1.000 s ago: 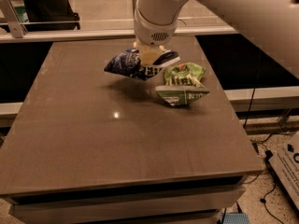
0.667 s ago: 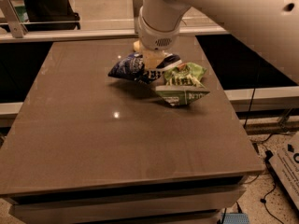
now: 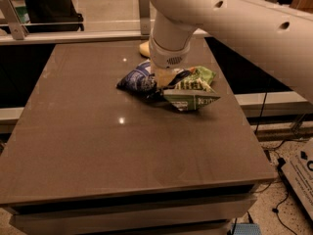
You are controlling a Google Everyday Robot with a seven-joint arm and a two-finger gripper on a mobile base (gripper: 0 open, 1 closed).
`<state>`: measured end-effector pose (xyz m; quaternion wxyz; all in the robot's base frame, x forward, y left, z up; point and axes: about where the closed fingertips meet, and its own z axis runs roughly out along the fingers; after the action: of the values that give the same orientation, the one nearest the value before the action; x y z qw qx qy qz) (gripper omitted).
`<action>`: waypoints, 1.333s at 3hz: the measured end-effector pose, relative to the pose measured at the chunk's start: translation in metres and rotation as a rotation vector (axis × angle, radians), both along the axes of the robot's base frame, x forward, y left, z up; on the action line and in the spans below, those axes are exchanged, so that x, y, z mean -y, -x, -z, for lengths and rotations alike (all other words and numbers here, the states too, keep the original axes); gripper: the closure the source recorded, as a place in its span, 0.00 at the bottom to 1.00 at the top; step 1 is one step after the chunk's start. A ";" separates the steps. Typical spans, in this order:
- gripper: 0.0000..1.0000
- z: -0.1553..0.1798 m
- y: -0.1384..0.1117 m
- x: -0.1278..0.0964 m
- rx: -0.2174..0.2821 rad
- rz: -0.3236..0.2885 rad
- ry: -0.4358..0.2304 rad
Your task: Move blue chip bag near green jalapeno chip bag
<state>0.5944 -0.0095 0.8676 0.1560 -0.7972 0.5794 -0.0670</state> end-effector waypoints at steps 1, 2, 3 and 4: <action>0.59 0.004 0.000 -0.001 -0.007 -0.006 0.007; 0.36 0.004 0.000 -0.001 -0.007 -0.006 0.007; 0.13 0.003 -0.002 -0.007 -0.006 -0.029 0.012; 0.00 -0.001 -0.002 -0.012 -0.001 -0.048 0.010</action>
Offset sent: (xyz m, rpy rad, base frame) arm 0.0055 0.0076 -0.0091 -0.0268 0.0143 0.0361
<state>0.5961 0.0026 0.8686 0.1533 -0.8117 0.5598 -0.0658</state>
